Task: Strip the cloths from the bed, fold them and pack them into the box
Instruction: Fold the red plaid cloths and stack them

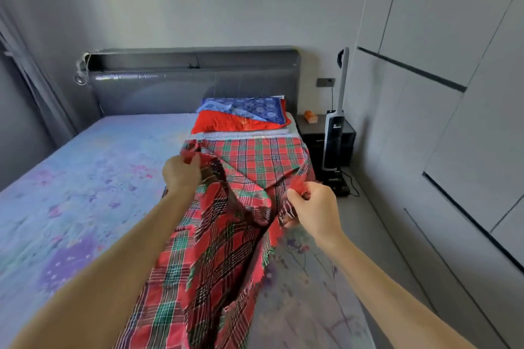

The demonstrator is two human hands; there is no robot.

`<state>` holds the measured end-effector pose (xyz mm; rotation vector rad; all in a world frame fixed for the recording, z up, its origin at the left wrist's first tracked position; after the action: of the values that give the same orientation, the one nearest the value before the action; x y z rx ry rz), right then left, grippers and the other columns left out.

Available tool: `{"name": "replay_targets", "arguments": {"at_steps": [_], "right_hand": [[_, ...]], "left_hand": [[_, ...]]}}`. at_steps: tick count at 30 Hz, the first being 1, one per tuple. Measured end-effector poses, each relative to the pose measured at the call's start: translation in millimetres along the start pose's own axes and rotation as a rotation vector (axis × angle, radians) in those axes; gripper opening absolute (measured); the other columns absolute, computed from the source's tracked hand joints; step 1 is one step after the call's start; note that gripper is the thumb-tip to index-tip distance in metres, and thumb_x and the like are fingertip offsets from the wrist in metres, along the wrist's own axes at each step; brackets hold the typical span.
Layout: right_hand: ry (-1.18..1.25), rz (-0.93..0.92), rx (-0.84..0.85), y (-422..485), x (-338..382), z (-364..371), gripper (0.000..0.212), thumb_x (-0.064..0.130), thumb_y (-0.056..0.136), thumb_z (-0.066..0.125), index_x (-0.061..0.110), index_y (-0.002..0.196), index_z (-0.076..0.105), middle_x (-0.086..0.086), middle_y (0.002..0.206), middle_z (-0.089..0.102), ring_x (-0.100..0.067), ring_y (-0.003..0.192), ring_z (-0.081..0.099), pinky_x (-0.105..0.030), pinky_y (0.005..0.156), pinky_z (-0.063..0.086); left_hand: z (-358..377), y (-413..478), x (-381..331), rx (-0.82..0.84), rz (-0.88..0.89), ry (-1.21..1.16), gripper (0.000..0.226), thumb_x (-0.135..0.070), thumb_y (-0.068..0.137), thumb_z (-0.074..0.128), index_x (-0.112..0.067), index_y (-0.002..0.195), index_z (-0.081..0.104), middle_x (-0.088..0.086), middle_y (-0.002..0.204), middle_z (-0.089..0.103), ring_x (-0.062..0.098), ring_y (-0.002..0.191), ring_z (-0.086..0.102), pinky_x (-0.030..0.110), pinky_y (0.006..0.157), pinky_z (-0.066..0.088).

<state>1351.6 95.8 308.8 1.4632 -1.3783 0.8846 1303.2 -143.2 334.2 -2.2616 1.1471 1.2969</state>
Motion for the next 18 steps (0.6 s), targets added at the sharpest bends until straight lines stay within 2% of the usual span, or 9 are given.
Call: {"name": "replay_targets", "arguments": {"at_steps": [2,4,6,9,13,16,18], "right_hand": [[-0.040,-0.019,0.015,3,0,4,0.035,0.012,0.094,0.053,0.005,0.062,0.042,-0.030,0.060,0.051,-0.029,0.048,0.065,-0.035,0.040,0.048],[-0.075,-0.036,0.041,6,1,10,0.039,0.016,0.095,0.052,0.000,0.061,0.043,-0.029,0.060,0.054,-0.038,0.054,0.065,-0.046,0.047,0.052],[-0.066,-0.050,0.087,7,7,16,0.036,0.015,0.098,0.049,-0.007,0.068,0.053,-0.025,0.062,0.062,-0.031,0.051,0.066,-0.041,0.049,0.056],[-0.034,-0.077,0.145,3,17,23,0.032,0.011,0.099,0.047,-0.005,0.073,0.058,-0.020,0.060,0.065,-0.023,0.043,0.063,-0.034,0.045,0.055],[-0.118,-0.136,0.081,4,19,21,0.035,0.014,0.095,0.055,-0.007,0.067,0.060,-0.020,0.057,0.063,-0.030,0.046,0.061,-0.041,0.046,0.052],[-0.162,-0.141,0.019,7,22,8,0.040,0.018,0.093,0.059,-0.010,0.064,0.059,-0.019,0.058,0.065,-0.032,0.051,0.061,-0.036,0.047,0.047],[-0.162,-0.136,0.067,6,25,3,0.039,0.019,0.094,0.056,-0.011,0.071,0.062,-0.020,0.063,0.067,-0.033,0.057,0.063,-0.035,0.050,0.048]], "left_hand": [[7,-13,-6,0.081,0.121,0.036,0.031,-0.023,0.094,0.055,0.005,0.091,0.069,0.020,0.080,0.062,0.037,0.087,0.061,0.034,0.063,0.037],[12,-34,-15,0.163,0.235,0.050,0.030,-0.023,0.096,0.051,0.000,0.084,0.066,0.010,0.075,0.061,0.030,0.077,0.061,0.029,0.056,0.035],[20,-57,-23,0.253,0.342,0.068,0.032,-0.027,0.097,0.050,-0.005,0.079,0.065,0.005,0.072,0.063,0.019,0.065,0.060,0.021,0.049,0.038],[29,-80,-32,0.302,0.450,0.093,0.031,-0.030,0.094,0.055,-0.011,0.074,0.067,-0.002,0.062,0.062,0.009,0.055,0.056,0.013,0.047,0.038],[36,-87,-36,0.373,0.442,0.020,0.026,-0.029,0.092,0.059,-0.011,0.083,0.075,0.000,0.070,0.070,0.014,0.064,0.066,0.033,0.066,0.056],[36,-92,-37,0.422,0.460,0.020,0.023,-0.023,0.094,0.056,-0.009,0.089,0.074,0.002,0.076,0.071,0.016,0.069,0.067,0.039,0.071,0.057],[35,-96,-39,0.441,0.498,0.044,0.021,-0.018,0.095,0.054,-0.008,0.093,0.073,0.003,0.081,0.072,0.017,0.073,0.067,0.037,0.072,0.057]]}}
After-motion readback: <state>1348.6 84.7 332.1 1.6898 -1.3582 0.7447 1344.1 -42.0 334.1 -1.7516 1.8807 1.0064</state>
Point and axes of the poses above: each hand's wrist, its own y-axis towards the middle knuckle, its own z-axis out of the palm, x = y × z, the point moved 2 cm from there along y, towards the middle knuckle
